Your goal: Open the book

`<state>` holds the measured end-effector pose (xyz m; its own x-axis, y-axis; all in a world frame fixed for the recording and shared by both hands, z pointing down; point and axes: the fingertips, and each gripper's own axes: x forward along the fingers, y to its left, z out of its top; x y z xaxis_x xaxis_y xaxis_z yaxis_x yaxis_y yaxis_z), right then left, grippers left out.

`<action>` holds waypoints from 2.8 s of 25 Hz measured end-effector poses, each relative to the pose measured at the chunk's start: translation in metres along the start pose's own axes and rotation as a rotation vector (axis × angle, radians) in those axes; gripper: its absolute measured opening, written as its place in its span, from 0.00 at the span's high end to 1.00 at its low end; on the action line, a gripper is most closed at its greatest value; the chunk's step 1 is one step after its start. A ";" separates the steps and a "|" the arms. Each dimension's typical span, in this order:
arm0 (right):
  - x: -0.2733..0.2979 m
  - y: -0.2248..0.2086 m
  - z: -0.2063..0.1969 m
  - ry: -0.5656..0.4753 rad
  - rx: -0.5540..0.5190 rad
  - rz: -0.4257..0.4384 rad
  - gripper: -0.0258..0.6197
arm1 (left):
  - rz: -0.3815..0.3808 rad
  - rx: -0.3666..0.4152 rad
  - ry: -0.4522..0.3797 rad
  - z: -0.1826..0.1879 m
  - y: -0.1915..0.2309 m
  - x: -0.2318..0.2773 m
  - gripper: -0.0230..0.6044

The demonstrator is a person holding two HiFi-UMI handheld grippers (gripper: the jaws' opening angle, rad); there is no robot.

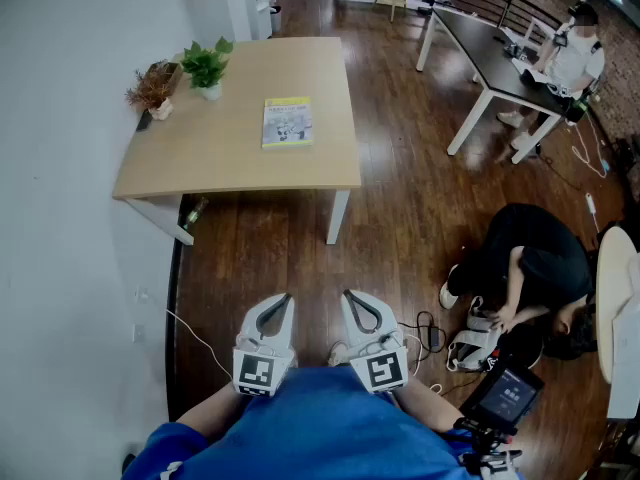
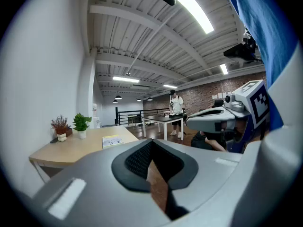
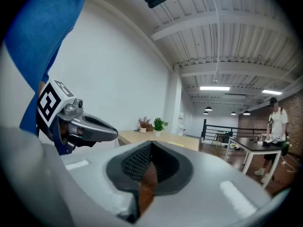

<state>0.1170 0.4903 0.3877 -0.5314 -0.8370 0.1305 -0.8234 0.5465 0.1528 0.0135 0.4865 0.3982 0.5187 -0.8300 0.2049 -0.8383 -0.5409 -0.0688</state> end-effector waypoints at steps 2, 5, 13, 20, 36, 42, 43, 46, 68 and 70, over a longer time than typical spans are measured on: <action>0.000 -0.002 0.001 -0.013 0.000 -0.002 0.96 | -0.008 0.022 -0.015 -0.003 -0.003 0.003 0.95; -0.004 -0.004 0.001 -0.021 0.002 0.001 0.96 | -0.010 0.038 -0.022 -0.005 -0.008 0.005 0.95; -0.008 -0.031 -0.004 -0.049 0.052 0.028 0.96 | 0.040 0.022 -0.032 0.010 -0.024 0.028 0.95; 0.009 -0.054 -0.010 -0.054 0.063 0.070 0.96 | 0.111 -0.001 -0.020 0.016 -0.018 0.053 0.95; 0.170 -0.091 -0.012 0.041 0.004 0.026 0.96 | 0.074 -0.038 -0.045 0.010 0.123 0.161 0.95; 0.259 -0.100 -0.005 0.081 0.007 -0.025 0.96 | 0.009 -0.047 -0.044 0.014 0.205 0.212 0.95; 0.271 -0.101 -0.004 0.082 0.008 -0.030 0.96 | 0.000 -0.046 -0.043 0.014 0.215 0.219 0.95; 0.300 -0.103 0.000 0.081 0.006 -0.034 0.96 | -0.014 -0.049 -0.033 0.016 0.239 0.233 0.95; 0.441 -0.225 -0.050 0.132 0.050 0.116 0.96 | 0.081 0.006 0.161 -0.004 0.298 0.393 0.95; 0.451 -0.233 -0.059 0.151 0.046 0.134 0.96 | 0.091 0.031 0.177 -0.005 0.301 0.406 0.95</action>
<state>0.0814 -0.0129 0.4688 -0.6034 -0.7417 0.2928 -0.7576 0.6478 0.0796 -0.0288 -0.0125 0.4661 0.4008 -0.8404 0.3647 -0.8735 -0.4706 -0.1245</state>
